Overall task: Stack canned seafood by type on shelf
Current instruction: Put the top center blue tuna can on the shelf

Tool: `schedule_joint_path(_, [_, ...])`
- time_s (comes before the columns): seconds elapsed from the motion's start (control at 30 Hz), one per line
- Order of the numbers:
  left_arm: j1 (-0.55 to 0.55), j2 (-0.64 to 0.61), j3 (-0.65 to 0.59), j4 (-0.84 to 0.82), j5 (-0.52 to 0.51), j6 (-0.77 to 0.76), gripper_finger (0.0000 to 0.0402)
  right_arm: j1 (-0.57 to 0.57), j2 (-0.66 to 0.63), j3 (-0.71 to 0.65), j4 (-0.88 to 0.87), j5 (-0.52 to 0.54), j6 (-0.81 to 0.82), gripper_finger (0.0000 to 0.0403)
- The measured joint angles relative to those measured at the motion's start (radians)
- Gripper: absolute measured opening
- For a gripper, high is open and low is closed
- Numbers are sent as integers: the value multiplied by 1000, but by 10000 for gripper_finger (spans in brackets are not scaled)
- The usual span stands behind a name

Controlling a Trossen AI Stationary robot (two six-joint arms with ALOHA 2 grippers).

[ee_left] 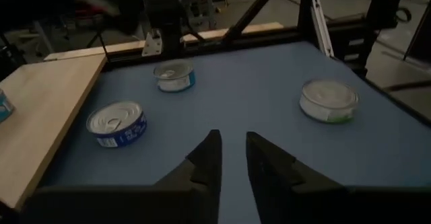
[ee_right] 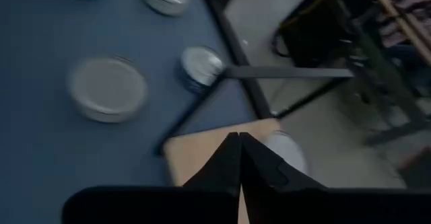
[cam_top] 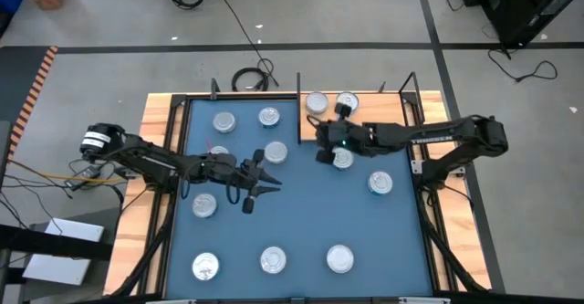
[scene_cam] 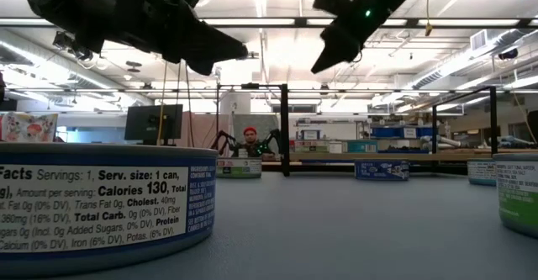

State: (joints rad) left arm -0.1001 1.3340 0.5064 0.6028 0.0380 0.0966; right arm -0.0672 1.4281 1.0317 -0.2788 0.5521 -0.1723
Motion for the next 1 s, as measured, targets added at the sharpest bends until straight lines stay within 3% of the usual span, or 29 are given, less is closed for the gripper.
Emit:
schedule_joint_path(0.3, [36, -165, 5, -266, -12, 28, 5, 226, -8, -84, 129, -62, 171, 8])
schedule_joint_path(0.5, [130, -189, 162, -660, -14, 102, 3, 340, -8, -196, 331, -52, 244, 3])
schedule_joint_path(0.67, [228, -167, 300, -937, -14, 225, 2, 399, -7, -233, 379, -12, 284, 4])
schedule_joint_path(0.83, [338, -127, 375, -1014, -13, 308, 1, 430, -7, -239, 380, 32, 287, 4])
schedule_joint_path(1.0, [458, -50, 391, -984, -18, 352, 1, 439, -7, -239, 382, 34, 284, 4])
